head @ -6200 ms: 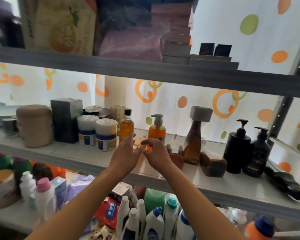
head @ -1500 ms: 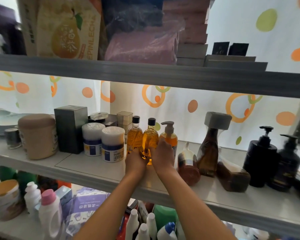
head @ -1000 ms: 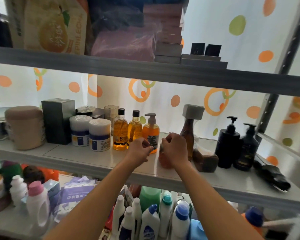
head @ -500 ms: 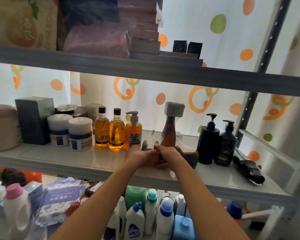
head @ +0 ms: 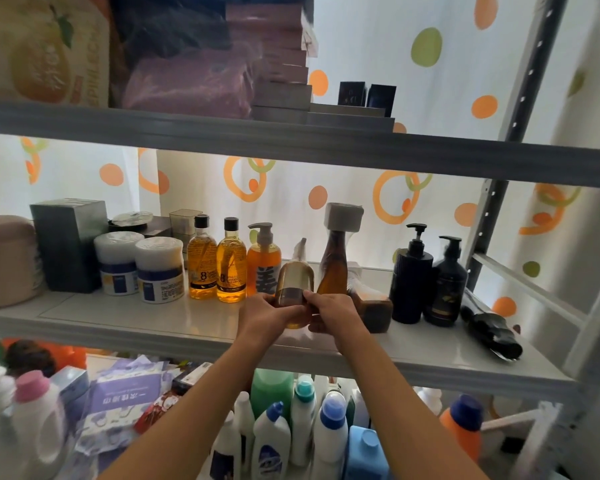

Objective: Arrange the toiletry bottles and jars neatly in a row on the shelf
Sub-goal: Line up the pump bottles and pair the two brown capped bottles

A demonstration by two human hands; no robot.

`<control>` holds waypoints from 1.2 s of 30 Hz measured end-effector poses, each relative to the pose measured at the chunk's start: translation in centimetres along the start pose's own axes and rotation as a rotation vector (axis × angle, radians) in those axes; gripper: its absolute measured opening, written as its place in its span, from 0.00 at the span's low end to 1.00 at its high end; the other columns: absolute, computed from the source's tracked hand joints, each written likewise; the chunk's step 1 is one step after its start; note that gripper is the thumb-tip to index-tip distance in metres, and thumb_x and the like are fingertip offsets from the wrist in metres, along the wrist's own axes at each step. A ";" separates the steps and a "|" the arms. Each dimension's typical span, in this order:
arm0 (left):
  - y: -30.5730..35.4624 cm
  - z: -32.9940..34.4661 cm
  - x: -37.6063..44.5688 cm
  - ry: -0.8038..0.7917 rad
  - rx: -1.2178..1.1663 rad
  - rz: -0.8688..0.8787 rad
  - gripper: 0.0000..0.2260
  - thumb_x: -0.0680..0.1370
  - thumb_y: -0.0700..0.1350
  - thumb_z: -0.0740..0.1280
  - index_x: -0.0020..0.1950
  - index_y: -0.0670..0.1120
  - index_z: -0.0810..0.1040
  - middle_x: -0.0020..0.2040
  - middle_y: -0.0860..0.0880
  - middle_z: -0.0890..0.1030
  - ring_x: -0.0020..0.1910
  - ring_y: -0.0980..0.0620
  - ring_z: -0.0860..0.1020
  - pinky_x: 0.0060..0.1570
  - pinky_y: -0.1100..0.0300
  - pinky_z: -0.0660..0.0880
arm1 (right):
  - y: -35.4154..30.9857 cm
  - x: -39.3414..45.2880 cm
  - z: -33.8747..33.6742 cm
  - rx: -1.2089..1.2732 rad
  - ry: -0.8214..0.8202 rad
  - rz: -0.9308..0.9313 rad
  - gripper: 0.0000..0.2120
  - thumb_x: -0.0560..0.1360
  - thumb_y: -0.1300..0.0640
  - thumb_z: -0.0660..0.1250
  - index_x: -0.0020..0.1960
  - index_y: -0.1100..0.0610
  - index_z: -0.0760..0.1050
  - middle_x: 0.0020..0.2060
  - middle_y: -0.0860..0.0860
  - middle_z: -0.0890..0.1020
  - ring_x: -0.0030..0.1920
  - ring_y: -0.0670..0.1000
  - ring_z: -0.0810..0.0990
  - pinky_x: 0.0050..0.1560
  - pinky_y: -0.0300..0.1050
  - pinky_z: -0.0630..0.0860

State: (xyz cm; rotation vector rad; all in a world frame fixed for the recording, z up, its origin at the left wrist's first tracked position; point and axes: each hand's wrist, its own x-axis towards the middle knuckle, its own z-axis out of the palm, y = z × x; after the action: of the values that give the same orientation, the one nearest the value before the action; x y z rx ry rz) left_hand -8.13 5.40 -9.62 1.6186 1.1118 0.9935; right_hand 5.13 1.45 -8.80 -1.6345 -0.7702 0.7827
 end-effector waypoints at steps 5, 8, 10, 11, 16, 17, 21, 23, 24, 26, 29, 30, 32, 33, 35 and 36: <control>0.1 -0.8 -0.6 0.018 -0.037 0.063 0.31 0.62 0.49 0.82 0.61 0.44 0.75 0.52 0.49 0.83 0.49 0.52 0.80 0.37 0.69 0.70 | -1.0 -1.7 0.3 0.056 -0.041 -0.101 0.06 0.77 0.54 0.69 0.50 0.57 0.78 0.46 0.54 0.84 0.46 0.52 0.85 0.41 0.43 0.82; 0.0 -1.0 -1.2 0.063 -0.053 0.128 0.33 0.62 0.47 0.82 0.61 0.45 0.70 0.53 0.49 0.81 0.49 0.53 0.79 0.37 0.71 0.70 | -1.6 -2.5 0.9 0.037 -0.049 -0.155 0.07 0.76 0.53 0.69 0.52 0.55 0.78 0.49 0.53 0.83 0.51 0.53 0.83 0.51 0.48 0.83; -0.2 -1.0 -1.5 0.110 -0.043 0.192 0.32 0.61 0.49 0.82 0.59 0.47 0.70 0.52 0.50 0.81 0.47 0.56 0.80 0.35 0.71 0.71 | -1.9 -2.8 1.3 0.015 -0.070 -0.193 0.13 0.74 0.49 0.72 0.55 0.53 0.76 0.51 0.51 0.83 0.53 0.52 0.82 0.55 0.49 0.81; -0.3 -1.0 -1.6 0.139 -0.022 0.226 0.32 0.61 0.51 0.82 0.58 0.49 0.70 0.50 0.52 0.80 0.46 0.57 0.80 0.35 0.72 0.71 | -2.1 -2.9 1.4 0.002 -0.079 -0.209 0.18 0.72 0.46 0.74 0.58 0.53 0.76 0.52 0.50 0.82 0.54 0.52 0.81 0.57 0.49 0.81; -0.7 -0.9 -1.6 0.231 0.155 0.390 0.29 0.62 0.54 0.80 0.57 0.50 0.70 0.50 0.52 0.76 0.46 0.55 0.78 0.39 0.68 0.75 | -2.1 -2.6 1.3 -0.007 -0.125 -0.231 0.42 0.57 0.36 0.78 0.64 0.56 0.74 0.56 0.50 0.82 0.56 0.52 0.82 0.58 0.53 0.81; -0.7 -1.0 -1.6 0.227 0.177 0.418 0.28 0.63 0.55 0.79 0.56 0.50 0.70 0.50 0.51 0.75 0.46 0.55 0.77 0.40 0.67 0.74 | -2.0 -2.6 1.2 0.003 -0.130 -0.226 0.46 0.54 0.33 0.78 0.65 0.56 0.74 0.56 0.50 0.83 0.55 0.52 0.83 0.58 0.53 0.81; -0.8 -1.5 -0.9 0.163 0.092 0.390 0.27 0.62 0.57 0.80 0.51 0.50 0.70 0.48 0.51 0.77 0.46 0.55 0.79 0.43 0.63 0.78 | -2.1 -2.6 0.5 -0.022 -0.114 -0.218 0.43 0.55 0.33 0.77 0.64 0.54 0.75 0.55 0.51 0.83 0.55 0.53 0.83 0.58 0.54 0.81; -0.8 -1.4 -0.5 0.132 0.038 0.356 0.28 0.62 0.55 0.81 0.52 0.49 0.70 0.48 0.51 0.79 0.47 0.55 0.80 0.42 0.64 0.77 | -2.2 -2.6 0.4 -0.051 -0.113 -0.236 0.34 0.63 0.39 0.78 0.62 0.55 0.75 0.55 0.51 0.82 0.55 0.53 0.82 0.59 0.53 0.80; -0.8 -1.4 -0.5 0.120 0.010 0.347 0.29 0.61 0.54 0.81 0.53 0.49 0.69 0.49 0.51 0.79 0.47 0.55 0.80 0.43 0.64 0.78 | -2.2 -2.7 0.3 -0.063 -0.111 -0.247 0.29 0.65 0.42 0.78 0.60 0.54 0.74 0.55 0.50 0.82 0.55 0.52 0.82 0.60 0.52 0.80; -0.9 -1.2 -0.6 0.116 -0.032 0.347 0.31 0.62 0.53 0.81 0.55 0.49 0.68 0.52 0.51 0.79 0.49 0.54 0.81 0.46 0.60 0.80 | -2.2 -2.8 0.3 -0.081 -0.113 -0.269 0.25 0.67 0.45 0.78 0.58 0.50 0.72 0.55 0.49 0.81 0.56 0.51 0.81 0.60 0.50 0.79; -1.3 -0.8 -0.8 0.138 0.019 0.381 0.30 0.62 0.54 0.81 0.56 0.50 0.67 0.52 0.53 0.79 0.49 0.55 0.80 0.45 0.61 0.80 | -2.0 -2.6 0.2 -0.105 -0.127 -0.289 0.26 0.67 0.46 0.78 0.59 0.50 0.71 0.56 0.49 0.81 0.56 0.51 0.80 0.59 0.46 0.79; -1.3 -0.8 -0.8 0.142 0.046 0.391 0.30 0.63 0.55 0.80 0.56 0.51 0.67 0.52 0.53 0.78 0.48 0.56 0.80 0.44 0.62 0.80 | -1.8 -2.5 0.2 -0.115 -0.133 -0.286 0.26 0.68 0.46 0.78 0.60 0.51 0.71 0.56 0.49 0.81 0.56 0.51 0.80 0.59 0.47 0.79; -1.5 -0.8 -0.6 0.137 0.085 0.404 0.30 0.63 0.56 0.80 0.56 0.52 0.66 0.53 0.53 0.78 0.48 0.55 0.80 0.44 0.63 0.79 | -1.6 -2.2 0.2 -0.128 -0.145 -0.269 0.28 0.67 0.47 0.78 0.62 0.51 0.72 0.57 0.49 0.81 0.57 0.51 0.80 0.61 0.50 0.79; -1.6 -0.8 -0.6 0.128 0.096 0.409 0.30 0.63 0.56 0.80 0.56 0.52 0.66 0.54 0.53 0.78 0.49 0.55 0.80 0.44 0.64 0.79 | -1.5 -2.1 0.2 -0.134 -0.147 -0.265 0.28 0.67 0.47 0.78 0.63 0.51 0.72 0.57 0.49 0.81 0.57 0.52 0.80 0.61 0.51 0.79; -1.6 -0.9 -0.5 0.110 0.106 0.414 0.30 0.64 0.56 0.80 0.57 0.52 0.65 0.55 0.53 0.78 0.49 0.55 0.79 0.43 0.66 0.77 | -1.3 -1.9 0.2 -0.142 -0.138 -0.266 0.29 0.67 0.47 0.79 0.63 0.52 0.71 0.57 0.49 0.81 0.57 0.52 0.80 0.60 0.51 0.79; -1.6 -0.8 -0.6 0.102 0.107 0.414 0.30 0.64 0.56 0.79 0.57 0.52 0.65 0.55 0.53 0.78 0.49 0.55 0.79 0.43 0.67 0.76 | -1.3 -1.9 0.3 -0.143 -0.123 -0.267 0.29 0.66 0.47 0.79 0.62 0.52 0.71 0.57 0.50 0.81 0.57 0.52 0.80 0.60 0.50 0.80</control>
State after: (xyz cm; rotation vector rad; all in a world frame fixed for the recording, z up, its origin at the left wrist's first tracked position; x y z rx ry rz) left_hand -9.44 5.35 -11.00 1.9522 0.9256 1.3123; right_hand 3.70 0.25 -7.39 -1.5768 -1.1287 0.6529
